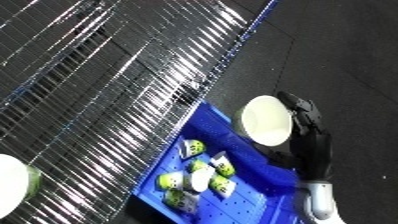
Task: Pick up the object and place it into the box
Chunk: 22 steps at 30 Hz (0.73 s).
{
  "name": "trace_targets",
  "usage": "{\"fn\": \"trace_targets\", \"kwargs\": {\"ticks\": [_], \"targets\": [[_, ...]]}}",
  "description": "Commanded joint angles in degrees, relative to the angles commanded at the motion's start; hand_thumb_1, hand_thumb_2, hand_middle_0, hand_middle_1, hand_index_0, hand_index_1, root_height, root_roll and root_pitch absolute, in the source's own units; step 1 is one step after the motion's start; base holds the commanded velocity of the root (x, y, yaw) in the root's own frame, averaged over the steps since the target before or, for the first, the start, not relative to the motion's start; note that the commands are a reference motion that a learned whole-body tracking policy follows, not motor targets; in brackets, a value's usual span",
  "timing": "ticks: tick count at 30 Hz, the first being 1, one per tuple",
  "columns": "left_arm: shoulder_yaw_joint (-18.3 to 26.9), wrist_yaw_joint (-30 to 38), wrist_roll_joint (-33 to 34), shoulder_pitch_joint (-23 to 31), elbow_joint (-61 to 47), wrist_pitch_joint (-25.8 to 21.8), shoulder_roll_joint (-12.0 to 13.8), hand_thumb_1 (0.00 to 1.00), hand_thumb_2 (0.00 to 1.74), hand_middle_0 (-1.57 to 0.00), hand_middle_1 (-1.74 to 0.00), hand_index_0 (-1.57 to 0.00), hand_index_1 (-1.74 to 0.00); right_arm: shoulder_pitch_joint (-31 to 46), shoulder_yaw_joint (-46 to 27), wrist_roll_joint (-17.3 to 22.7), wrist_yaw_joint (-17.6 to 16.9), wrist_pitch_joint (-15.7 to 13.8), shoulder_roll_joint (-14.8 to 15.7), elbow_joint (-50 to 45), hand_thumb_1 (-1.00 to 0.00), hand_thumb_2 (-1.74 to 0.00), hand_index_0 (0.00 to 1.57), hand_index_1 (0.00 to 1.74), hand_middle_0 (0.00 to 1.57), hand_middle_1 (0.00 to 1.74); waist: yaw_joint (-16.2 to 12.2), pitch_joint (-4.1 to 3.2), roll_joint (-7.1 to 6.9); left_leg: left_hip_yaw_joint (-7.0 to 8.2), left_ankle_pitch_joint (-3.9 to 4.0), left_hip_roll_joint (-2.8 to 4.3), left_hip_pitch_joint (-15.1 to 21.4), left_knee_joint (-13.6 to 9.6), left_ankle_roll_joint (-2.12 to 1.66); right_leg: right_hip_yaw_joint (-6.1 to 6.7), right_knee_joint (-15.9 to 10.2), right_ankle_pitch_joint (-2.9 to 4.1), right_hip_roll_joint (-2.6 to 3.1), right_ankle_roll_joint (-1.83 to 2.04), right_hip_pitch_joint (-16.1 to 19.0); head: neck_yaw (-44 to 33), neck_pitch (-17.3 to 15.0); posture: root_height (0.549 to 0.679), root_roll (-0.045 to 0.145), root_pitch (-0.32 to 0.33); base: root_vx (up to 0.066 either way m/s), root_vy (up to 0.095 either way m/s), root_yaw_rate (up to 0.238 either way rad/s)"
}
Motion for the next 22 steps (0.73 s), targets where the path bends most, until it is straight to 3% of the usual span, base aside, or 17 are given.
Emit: {"fn": "trace_targets", "kwargs": {"ticks": [12,18,22], "targets": [[-0.52,0.39,-0.21,-0.58,0.66,0.07,-0.34,1.00,1.74,-1.57,-1.74,-1.57,-1.74,0.55,0.83,0.53,1.66,0.63,1.07,0.04,0.00,0.00,0.00,0.00,0.00,0.00,0.24,0.00,-0.07,-0.52,0.49,-0.11,0.13,-0.09,-0.20,-0.21,0.45,-0.31,0.09,-0.18,0.25,-2.42,0.55,0.639,0.109,0.104,0.006,-0.009,0.020],[-1.07,0.72,-0.19,-0.59,0.42,0.42,-0.17,1.00,1.74,-1.57,-1.74,-1.57,-1.74,0.38,2.38,-1.12,2.88,1.33,1.41,-1.86,0.00,0.00,0.00,0.00,0.00,0.00,1.13,0.00,-0.78,-1.45,0.85,-0.12,-0.02,0.22,-0.25,-0.84,1.21,-0.79,0.09,-0.48,0.65,-8.10,0.97,0.638,0.110,0.095,0.004,-0.034,0.074],[-1.73,0.48,0.15,-1.13,0.59,1.06,-0.06,1.00,1.74,-1.57,-1.74,-1.57,-1.74,-1.10,4.09,-2.43,5.08,3.13,1.10,-3.61,0.00,0.00,0.00,0.00,0.00,0.00,2.36,0.00,-1.29,-2.42,1.36,-0.30,0.17,-0.03,-0.40,-1.38,0.82,-0.66,-0.24,-0.54,1.35,-13.67,1.63,0.639,0.110,0.087,-0.004,-0.062,0.145]]}}
